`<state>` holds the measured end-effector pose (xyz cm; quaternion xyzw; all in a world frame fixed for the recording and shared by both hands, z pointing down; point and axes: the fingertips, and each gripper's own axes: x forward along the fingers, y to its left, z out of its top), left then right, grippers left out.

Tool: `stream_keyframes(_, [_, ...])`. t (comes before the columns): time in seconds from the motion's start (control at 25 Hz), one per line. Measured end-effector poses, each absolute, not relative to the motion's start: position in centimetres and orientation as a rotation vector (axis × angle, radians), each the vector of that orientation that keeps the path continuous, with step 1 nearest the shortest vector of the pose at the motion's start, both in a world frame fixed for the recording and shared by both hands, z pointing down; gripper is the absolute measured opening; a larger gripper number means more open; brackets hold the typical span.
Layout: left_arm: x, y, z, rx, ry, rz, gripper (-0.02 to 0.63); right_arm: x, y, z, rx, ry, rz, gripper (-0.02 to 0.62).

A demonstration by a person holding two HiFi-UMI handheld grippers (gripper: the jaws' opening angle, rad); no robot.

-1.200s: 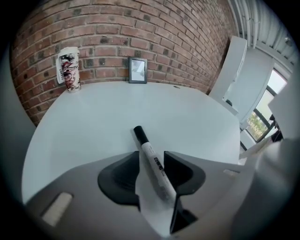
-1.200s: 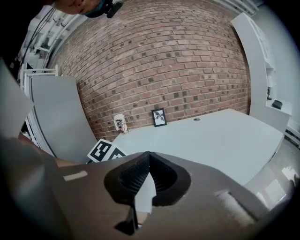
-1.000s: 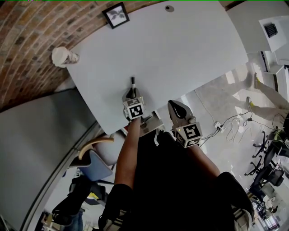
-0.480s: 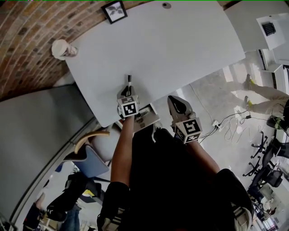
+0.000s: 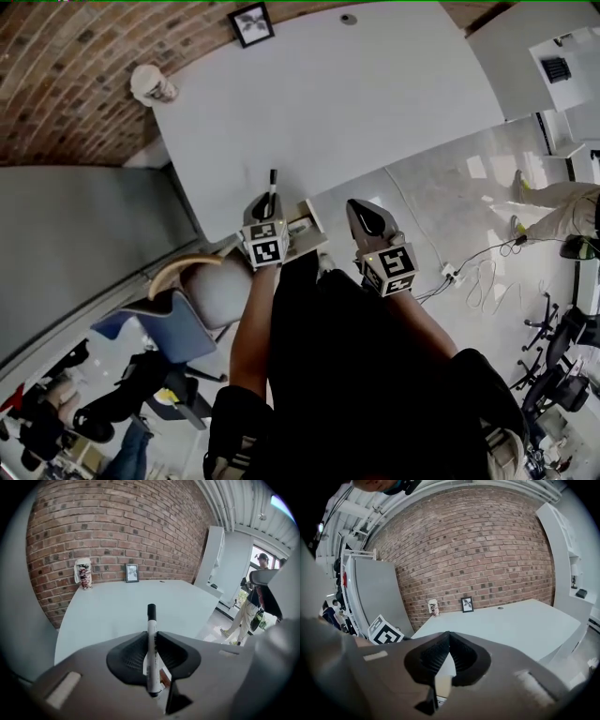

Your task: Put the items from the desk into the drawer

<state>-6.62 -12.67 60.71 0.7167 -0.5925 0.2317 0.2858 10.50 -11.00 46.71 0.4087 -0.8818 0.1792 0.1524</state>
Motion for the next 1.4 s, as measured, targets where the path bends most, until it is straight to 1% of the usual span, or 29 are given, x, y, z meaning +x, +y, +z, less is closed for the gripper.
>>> stream_keyframes(0.24, [-4.6, -5.4, 57.4, 1.946, -1.610, 0.569, 0.084, 11.8, -6.3, 45.7, 1.121, -2.575, 0.487, 0.005])
stream_keyframes(0.52, [-4.9, 0.5, 55.4, 1.934, -1.697, 0.533, 0.084, 11.8, -2.5, 46.6, 1.016, -2.616, 0.479, 0.005])
stream_keyframes(0.76, [-6.4, 5.8, 54.5, 1.989, -1.680, 0.569, 0.084, 9.1, 0.6, 46.0, 0.956, -2.636, 0.454, 0.005])
stream_keyframes(1.08, [-8.1, 7.9, 55.5, 2.139, -1.608, 0.715, 0.084, 5.8, 0.7, 46.5, 0.936, -2.621, 0.428, 0.005])
stream_keyframes(1.4, [-7.8, 8.1, 61.4, 2.256, -1.400, 0.979, 0.084, 2.5, 0.1, 49.6, 0.930, -2.555, 0.493, 0.005])
